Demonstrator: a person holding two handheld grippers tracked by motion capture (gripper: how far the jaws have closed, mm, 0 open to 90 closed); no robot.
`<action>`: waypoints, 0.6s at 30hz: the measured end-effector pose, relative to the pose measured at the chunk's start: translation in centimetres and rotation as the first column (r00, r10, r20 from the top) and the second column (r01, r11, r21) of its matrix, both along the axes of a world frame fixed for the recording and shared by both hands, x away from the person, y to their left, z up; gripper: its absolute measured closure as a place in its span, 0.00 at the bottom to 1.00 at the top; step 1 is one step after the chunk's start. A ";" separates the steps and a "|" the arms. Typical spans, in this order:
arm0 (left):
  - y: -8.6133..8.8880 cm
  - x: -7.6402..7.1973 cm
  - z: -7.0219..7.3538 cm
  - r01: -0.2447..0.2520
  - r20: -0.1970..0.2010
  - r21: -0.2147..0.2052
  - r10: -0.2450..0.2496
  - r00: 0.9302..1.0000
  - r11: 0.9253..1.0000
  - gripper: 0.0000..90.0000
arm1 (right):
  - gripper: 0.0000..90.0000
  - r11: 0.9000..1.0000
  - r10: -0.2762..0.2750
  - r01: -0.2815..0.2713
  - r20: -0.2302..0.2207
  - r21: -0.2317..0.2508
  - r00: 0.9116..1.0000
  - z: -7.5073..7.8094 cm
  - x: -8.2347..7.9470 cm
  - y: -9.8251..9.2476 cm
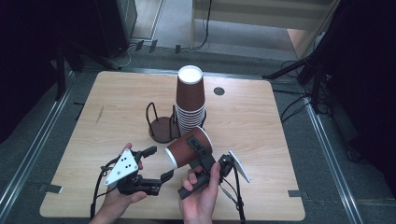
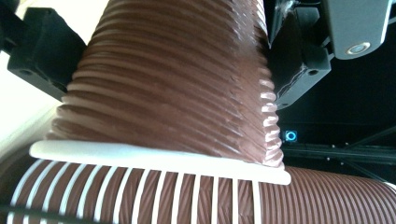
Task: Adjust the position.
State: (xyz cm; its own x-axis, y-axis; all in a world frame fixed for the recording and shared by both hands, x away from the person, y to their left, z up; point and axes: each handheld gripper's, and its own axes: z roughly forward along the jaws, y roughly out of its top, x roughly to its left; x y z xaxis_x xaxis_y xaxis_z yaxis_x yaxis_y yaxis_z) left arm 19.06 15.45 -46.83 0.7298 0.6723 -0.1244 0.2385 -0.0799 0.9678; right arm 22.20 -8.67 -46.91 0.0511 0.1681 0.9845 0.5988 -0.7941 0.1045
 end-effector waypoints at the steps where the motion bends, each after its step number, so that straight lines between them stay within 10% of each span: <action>1: 0.1 0.0 0.0 -0.003 -0.003 0.003 0.003 1.000 1.000 0.12 | 0.15 1.000 -0.007 0.007 0.011 -0.022 1.000 0.1 0.0 -0.1; 18: 4.7 1.2 -0.9 -0.108 -0.059 -0.002 0.107 0.992 0.994 0.11 | 0.15 0.957 -0.083 0.125 0.167 -0.260 0.982 1.4 -0.2 -1.0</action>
State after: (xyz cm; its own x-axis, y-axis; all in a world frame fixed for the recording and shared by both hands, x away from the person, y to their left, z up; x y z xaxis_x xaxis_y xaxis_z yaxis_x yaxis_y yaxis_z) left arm 20.28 20.11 -47.70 0.6447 0.7456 -0.1687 0.3019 -0.0455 0.9523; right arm 22.04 -9.70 -45.54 -0.0649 0.4288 0.9011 0.4747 -0.7810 0.4059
